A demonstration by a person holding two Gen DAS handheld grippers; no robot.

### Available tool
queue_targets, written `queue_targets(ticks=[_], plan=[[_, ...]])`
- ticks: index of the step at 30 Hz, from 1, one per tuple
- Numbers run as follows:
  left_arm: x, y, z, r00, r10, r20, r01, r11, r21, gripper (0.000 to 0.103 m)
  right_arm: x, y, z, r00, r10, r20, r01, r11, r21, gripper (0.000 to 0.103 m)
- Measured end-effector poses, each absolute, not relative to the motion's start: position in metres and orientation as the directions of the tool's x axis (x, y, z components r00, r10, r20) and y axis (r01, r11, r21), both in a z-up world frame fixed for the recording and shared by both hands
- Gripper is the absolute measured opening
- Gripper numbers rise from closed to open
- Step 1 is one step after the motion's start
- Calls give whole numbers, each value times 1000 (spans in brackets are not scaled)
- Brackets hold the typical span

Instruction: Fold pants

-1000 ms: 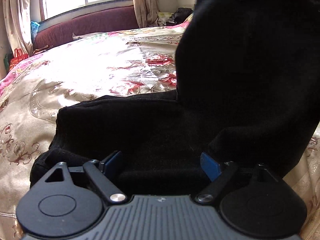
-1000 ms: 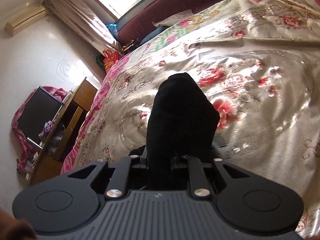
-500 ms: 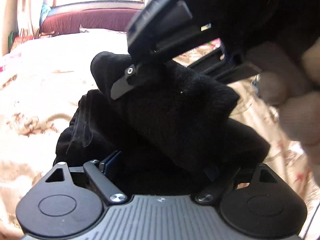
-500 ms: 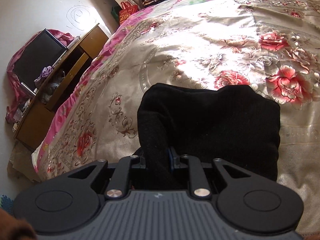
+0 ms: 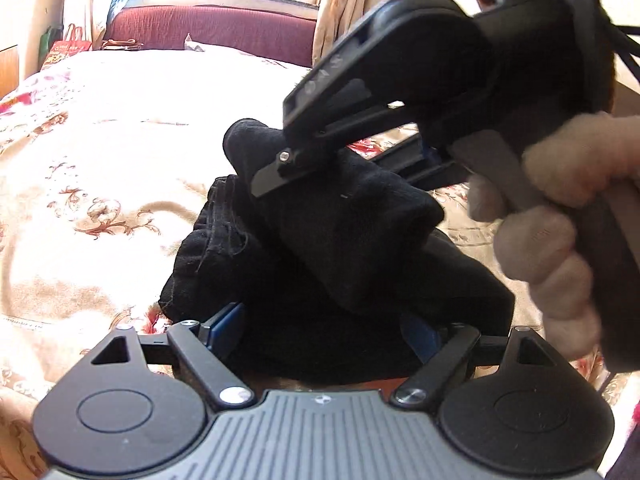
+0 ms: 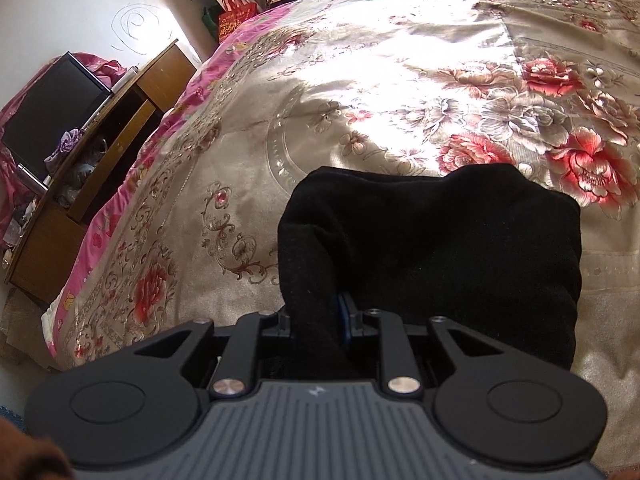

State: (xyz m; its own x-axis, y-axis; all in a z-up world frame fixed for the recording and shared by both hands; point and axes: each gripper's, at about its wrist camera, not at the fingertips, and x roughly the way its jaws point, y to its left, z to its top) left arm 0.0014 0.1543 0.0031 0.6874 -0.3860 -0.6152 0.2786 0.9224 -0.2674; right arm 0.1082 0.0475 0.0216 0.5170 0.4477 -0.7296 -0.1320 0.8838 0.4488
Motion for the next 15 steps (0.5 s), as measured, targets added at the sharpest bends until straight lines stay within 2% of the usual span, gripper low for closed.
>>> queue_targets(ticks=[8,11,12,15], plan=[[-6,167,3,717,-386,-580,247,919,-306,97,128,42,21,554,449,-701,-1,843,538,22],[-11,168,6,729,-372,-574,227,923,-310,97,126,53,19,524,479,-705,-13,832,555,42],[-12,170,7,734,-363,-575,217,926,-309,97,123,57,21,512,508,-692,-48,822,568,45],[-24,177,12,755,-320,-572,181,941,-288,97,113,61,34,484,594,-643,-121,773,623,45]])
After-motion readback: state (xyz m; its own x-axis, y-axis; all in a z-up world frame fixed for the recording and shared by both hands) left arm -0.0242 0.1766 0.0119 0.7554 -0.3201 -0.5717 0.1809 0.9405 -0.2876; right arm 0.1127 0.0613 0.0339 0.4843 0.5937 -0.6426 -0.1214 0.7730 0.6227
